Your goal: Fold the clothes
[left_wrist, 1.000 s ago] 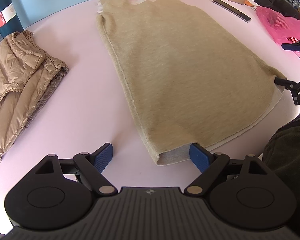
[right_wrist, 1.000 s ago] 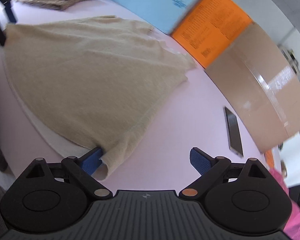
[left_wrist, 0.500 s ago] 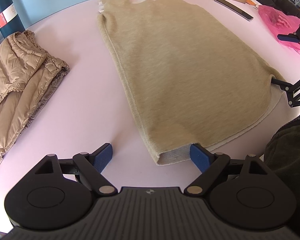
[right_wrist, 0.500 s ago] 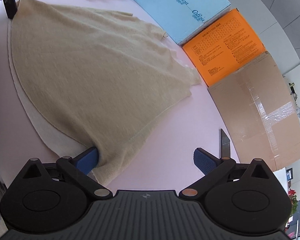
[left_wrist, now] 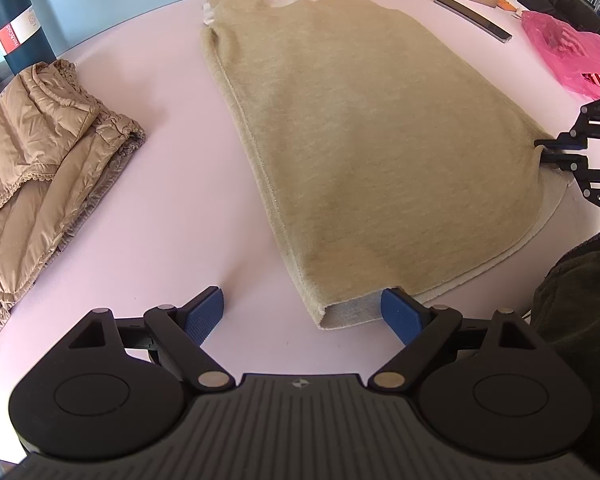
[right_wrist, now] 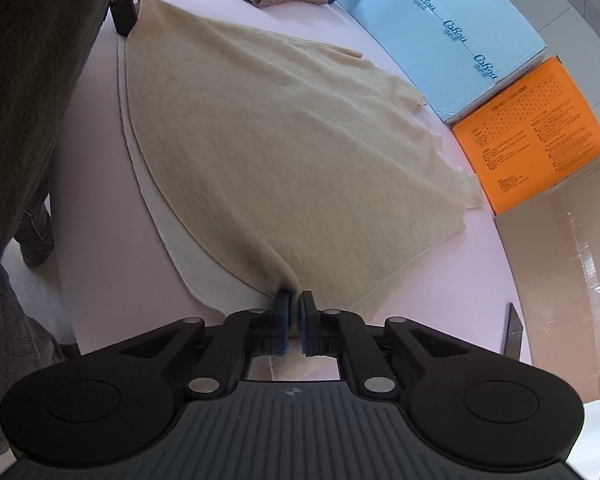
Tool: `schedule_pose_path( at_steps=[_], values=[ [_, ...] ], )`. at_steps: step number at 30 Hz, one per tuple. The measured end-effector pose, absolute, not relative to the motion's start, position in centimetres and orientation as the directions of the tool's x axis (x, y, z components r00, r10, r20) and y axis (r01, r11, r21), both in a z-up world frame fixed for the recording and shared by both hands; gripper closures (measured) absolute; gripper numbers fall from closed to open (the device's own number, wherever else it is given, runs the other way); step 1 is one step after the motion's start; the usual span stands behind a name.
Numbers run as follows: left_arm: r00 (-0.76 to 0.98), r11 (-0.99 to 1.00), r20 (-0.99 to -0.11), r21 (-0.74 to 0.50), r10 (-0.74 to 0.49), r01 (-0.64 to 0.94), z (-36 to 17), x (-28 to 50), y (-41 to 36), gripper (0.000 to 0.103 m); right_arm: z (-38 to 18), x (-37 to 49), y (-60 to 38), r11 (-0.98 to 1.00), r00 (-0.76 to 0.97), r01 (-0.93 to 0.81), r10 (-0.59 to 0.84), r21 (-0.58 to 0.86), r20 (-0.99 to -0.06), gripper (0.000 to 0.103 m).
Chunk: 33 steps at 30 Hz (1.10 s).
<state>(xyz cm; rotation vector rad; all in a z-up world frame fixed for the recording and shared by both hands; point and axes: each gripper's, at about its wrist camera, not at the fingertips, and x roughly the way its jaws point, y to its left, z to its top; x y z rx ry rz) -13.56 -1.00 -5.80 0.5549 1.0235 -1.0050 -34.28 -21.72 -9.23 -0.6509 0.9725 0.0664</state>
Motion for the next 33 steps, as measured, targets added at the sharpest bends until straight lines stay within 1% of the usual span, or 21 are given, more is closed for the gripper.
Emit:
schedule_pose_path(
  at_steps=[3,6,9,15,20,21,22,24,26,28,32,33],
  values=[
    [0.169,0.466,-0.892,-0.051,-0.418,0.883,-5.7,-13.7,-1.0,0.018,-8.0,-34.1,-22.8,0.882,0.591,-0.239,-0.200,-0.406,-0.781,0.098],
    [0.177,0.463,-0.890,-0.042,-0.420,0.885,-5.6,-13.8,-1.0,0.018,-6.5,-34.5,-23.3,0.898,0.621,-0.186,-0.208,-0.400,-0.756,0.098],
    [0.182,0.457,-0.888,-0.035,-0.423,0.889,-5.6,-14.0,-1.1,0.018,-5.9,-35.1,-23.7,0.892,0.621,-0.174,-0.229,-0.417,-0.750,0.098],
    [0.200,0.460,-0.883,-0.021,-0.425,0.888,-5.6,-14.3,-1.1,0.018,-6.2,-37.0,-25.3,0.897,0.565,-0.144,-0.272,-0.418,-0.779,0.098],
    [0.212,0.462,-0.885,-0.003,-0.415,0.887,-5.4,-14.6,-0.8,0.018,-6.3,-38.2,-25.9,0.914,0.568,-0.151,-0.231,-0.376,-0.790,0.097],
    [0.214,0.462,-0.887,0.001,-0.410,0.887,-5.3,-14.6,-0.6,0.018,-6.3,-38.4,-25.8,0.917,0.570,-0.161,-0.216,-0.366,-0.792,0.095],
    [0.217,0.460,-0.889,0.009,-0.402,0.888,-5.3,-14.5,-0.4,0.018,-6.3,-38.5,-25.8,0.919,0.573,-0.172,-0.201,-0.356,-0.795,0.087],
    [0.228,0.455,-0.894,0.032,-0.385,0.890,-4.9,-14.4,0.1,0.018,-6.3,-38.8,-25.7,0.921,0.582,-0.180,-0.183,-0.345,-0.792,0.077],
    [0.241,0.444,-0.890,0.049,-0.388,0.895,-4.2,-14.2,1.1,0.018,-6.2,-38.9,-25.5,0.923,0.595,-0.179,-0.175,-0.342,-0.785,0.076],
    [0.251,0.440,-0.881,0.055,-0.402,0.896,-3.4,-14.0,1.5,0.018,-6.2,-38.9,-25.4,0.922,0.605,-0.170,-0.181,-0.347,-0.775,0.062],
    [0.266,0.457,-0.849,0.033,-0.456,0.889,-1.9,-13.0,-0.1,0.018,-5.5,-38.9,-25.7,0.948,0.652,-0.143,-0.126,-0.284,-0.748,0.061],
    [0.270,0.461,-0.840,0.027,-0.470,0.887,-1.5,-12.7,-0.5,0.018,-5.2,-38.7,-26.0,0.957,0.664,-0.122,-0.117,-0.262,-0.739,0.057]
  ],
)
